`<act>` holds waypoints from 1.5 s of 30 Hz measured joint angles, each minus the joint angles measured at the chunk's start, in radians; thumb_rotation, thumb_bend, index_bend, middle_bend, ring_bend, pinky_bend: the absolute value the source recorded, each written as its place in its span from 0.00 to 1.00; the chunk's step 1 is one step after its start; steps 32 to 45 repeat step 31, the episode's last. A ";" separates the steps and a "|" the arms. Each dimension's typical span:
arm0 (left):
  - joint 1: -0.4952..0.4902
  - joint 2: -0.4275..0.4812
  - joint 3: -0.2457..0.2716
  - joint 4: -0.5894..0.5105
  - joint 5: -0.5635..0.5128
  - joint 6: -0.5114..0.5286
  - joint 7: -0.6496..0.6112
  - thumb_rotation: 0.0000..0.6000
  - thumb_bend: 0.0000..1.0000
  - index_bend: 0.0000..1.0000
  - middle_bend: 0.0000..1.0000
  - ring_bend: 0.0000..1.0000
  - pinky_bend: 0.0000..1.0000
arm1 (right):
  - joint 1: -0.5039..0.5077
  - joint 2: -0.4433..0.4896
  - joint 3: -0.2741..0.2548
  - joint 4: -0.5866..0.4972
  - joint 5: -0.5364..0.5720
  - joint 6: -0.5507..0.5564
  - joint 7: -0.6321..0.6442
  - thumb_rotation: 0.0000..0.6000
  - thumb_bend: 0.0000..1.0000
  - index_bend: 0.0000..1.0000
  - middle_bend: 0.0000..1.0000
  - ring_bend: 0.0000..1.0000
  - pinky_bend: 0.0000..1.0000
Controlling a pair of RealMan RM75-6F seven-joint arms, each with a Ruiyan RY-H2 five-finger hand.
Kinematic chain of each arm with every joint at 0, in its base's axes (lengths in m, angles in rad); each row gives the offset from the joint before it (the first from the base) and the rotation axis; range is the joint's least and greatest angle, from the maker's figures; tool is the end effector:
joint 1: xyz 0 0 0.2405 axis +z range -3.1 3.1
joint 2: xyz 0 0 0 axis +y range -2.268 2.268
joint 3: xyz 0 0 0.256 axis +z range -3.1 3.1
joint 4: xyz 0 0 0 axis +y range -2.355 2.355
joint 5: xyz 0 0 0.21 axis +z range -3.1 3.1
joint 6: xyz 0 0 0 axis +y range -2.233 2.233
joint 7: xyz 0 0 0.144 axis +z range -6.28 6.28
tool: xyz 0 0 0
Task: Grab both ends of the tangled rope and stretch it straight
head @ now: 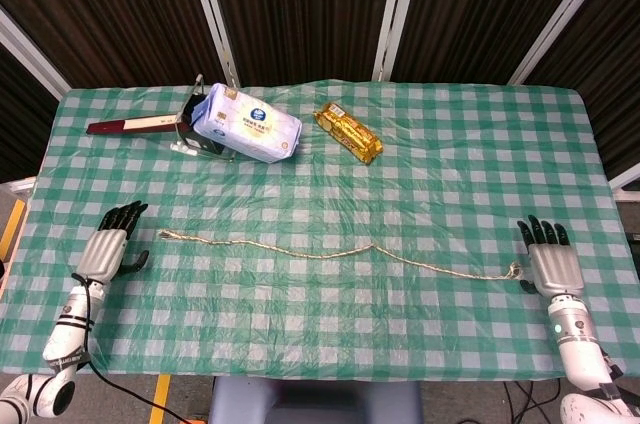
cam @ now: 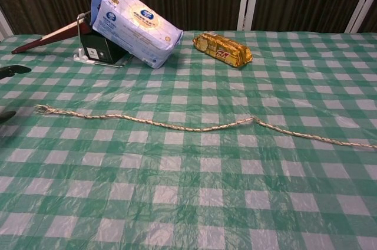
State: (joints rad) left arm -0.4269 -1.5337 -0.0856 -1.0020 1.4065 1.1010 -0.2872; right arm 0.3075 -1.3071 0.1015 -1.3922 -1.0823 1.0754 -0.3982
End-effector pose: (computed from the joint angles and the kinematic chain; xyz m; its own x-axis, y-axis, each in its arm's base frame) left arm -0.3308 0.3098 0.0474 0.3075 0.1929 0.9318 0.9510 -0.0956 -0.2940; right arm -0.3554 -0.2577 0.0933 0.6095 -0.3180 0.7262 -0.7403 0.0992 0.6649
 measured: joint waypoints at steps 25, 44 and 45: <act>0.311 0.355 0.112 -0.541 0.054 0.408 0.345 1.00 0.40 0.00 0.00 0.00 0.00 | -0.324 0.133 -0.134 -0.241 -0.451 0.620 0.140 1.00 0.21 0.00 0.00 0.00 0.00; 0.337 0.365 0.115 -0.538 0.092 0.470 0.361 1.00 0.39 0.00 0.00 0.00 0.00 | -0.342 0.139 -0.137 -0.239 -0.475 0.626 0.158 1.00 0.21 0.00 0.00 0.00 0.00; 0.337 0.365 0.115 -0.538 0.092 0.470 0.361 1.00 0.39 0.00 0.00 0.00 0.00 | -0.342 0.139 -0.137 -0.239 -0.475 0.626 0.158 1.00 0.21 0.00 0.00 0.00 0.00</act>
